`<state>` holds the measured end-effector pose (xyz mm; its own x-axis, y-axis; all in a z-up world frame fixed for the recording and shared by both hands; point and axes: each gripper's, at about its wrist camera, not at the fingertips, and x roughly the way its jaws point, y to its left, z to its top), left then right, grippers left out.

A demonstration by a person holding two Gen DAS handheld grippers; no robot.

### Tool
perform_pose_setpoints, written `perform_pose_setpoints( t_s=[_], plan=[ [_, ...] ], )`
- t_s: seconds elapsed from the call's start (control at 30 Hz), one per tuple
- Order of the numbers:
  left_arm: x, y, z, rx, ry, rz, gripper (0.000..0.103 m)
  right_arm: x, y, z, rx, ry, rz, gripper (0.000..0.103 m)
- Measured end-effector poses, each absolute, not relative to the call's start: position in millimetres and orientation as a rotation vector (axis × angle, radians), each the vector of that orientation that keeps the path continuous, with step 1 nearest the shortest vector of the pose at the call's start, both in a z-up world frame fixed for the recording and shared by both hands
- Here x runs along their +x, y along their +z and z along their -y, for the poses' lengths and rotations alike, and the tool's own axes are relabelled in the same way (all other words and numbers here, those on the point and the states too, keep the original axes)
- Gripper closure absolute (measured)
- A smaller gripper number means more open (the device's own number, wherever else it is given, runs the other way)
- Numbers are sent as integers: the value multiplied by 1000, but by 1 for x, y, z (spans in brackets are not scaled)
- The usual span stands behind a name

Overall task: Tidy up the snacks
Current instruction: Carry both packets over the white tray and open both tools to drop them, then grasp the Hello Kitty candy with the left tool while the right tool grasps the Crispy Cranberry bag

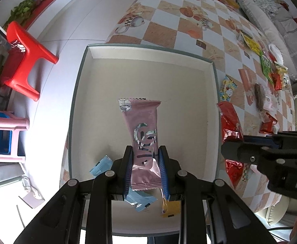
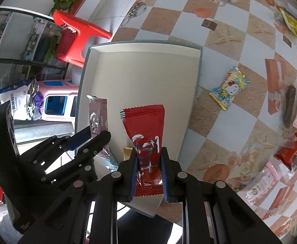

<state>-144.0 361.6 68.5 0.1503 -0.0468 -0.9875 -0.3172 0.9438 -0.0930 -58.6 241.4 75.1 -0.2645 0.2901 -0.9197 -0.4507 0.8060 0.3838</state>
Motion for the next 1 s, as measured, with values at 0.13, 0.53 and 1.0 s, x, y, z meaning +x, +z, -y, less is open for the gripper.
perform_pose_setpoints(
  t_s=[0.13,0.53,1.0],
  plan=[
    [-146,64,-365,-309,207,-1428,76,-59,70,-247,-130,705,-1712,82],
    [-144,60,-364,-287,219,-1453,27,-50,46,-186,-86,511,-1784,1],
    [-45,87,-246,2,-70,-1345,27,-58,32,-19,220,202,-1801,1]
  ],
)
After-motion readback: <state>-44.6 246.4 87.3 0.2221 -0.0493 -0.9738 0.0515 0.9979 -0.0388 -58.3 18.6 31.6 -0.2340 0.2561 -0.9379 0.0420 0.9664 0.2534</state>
